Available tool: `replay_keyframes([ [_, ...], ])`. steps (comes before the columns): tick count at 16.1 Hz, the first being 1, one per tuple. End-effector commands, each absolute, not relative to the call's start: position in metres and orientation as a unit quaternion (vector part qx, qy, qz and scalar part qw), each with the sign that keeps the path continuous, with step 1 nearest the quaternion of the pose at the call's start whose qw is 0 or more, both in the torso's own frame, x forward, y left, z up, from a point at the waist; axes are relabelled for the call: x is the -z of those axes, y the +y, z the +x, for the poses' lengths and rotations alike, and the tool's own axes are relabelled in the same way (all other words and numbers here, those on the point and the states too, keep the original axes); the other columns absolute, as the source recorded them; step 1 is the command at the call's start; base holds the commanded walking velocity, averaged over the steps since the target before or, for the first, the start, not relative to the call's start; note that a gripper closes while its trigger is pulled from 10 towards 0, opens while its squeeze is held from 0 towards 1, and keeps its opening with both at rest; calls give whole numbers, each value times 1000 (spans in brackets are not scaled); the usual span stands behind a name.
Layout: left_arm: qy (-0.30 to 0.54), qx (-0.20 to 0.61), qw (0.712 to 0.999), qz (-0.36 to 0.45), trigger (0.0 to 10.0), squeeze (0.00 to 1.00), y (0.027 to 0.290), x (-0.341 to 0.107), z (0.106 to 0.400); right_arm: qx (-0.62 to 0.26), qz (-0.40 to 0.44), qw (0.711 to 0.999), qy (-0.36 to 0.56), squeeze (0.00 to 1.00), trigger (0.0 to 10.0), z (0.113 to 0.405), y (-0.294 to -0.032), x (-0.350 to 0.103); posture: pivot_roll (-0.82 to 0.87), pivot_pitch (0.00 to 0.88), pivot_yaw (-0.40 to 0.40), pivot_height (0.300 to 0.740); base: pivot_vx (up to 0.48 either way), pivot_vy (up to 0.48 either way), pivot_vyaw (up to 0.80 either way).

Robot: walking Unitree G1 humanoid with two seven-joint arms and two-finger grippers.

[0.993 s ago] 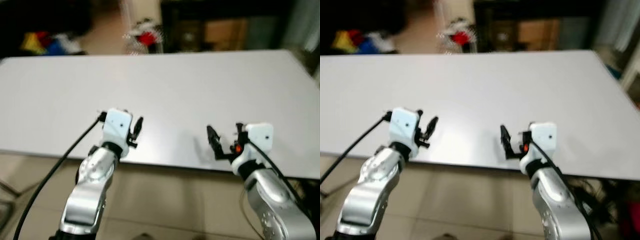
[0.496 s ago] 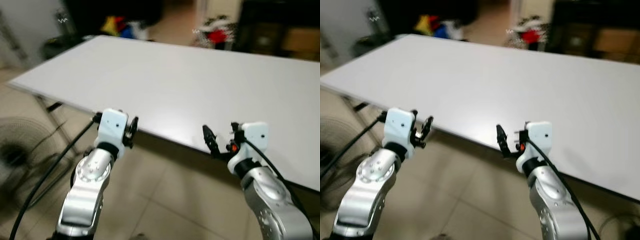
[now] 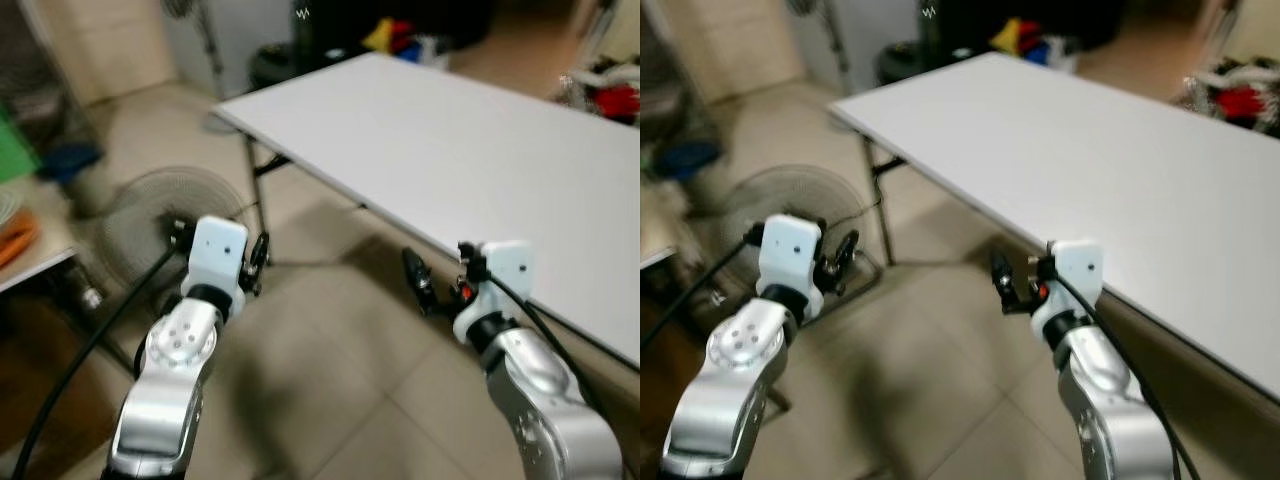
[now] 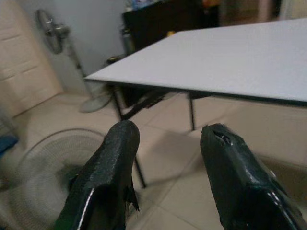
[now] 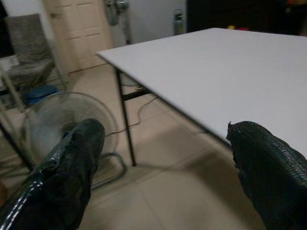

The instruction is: Setting the table

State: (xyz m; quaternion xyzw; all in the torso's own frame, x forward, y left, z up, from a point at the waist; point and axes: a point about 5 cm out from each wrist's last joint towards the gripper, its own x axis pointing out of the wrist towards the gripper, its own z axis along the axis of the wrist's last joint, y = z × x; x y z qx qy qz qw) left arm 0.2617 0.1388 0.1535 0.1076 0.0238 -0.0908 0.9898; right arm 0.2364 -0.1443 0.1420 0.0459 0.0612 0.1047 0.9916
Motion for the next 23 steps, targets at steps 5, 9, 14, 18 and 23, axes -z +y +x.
replay_keyframes([
  [5, 21, 67, 991, 115, 10000, 0, 148, -158, 265, -129, 56, 989, 54, 0, 10000, 242, -135, -146, 91, 0, 38, 740, 0, 255, 800],
  [9, 17, 50, 992, 111, 10000, 0, 151, -161, 265, -137, 61, 987, 53, 0, 10000, 245, -132, -145, 100, 0, 31, 740, 0, 129, 600],
  [14, -1, 54, 993, 107, 10000, 0, 151, -168, 267, -155, 47, 984, 70, 0, 10000, 247, -127, -140, 108, 0, 27, 740, 0, 0, 160],
  [18, -2, 49, 993, 105, 10000, 0, 155, -169, 263, -184, 52, 979, 71, 0, 10000, 247, -121, -139, 131, 0, 11, 740, 300, 0, 800],
  [23, -12, 51, 992, 116, 10000, 0, 153, -175, 263, -201, 46, 977, 62, 0, 10000, 250, -117, -140, 144, 0, 6, 740, 305, 0, 750],
])
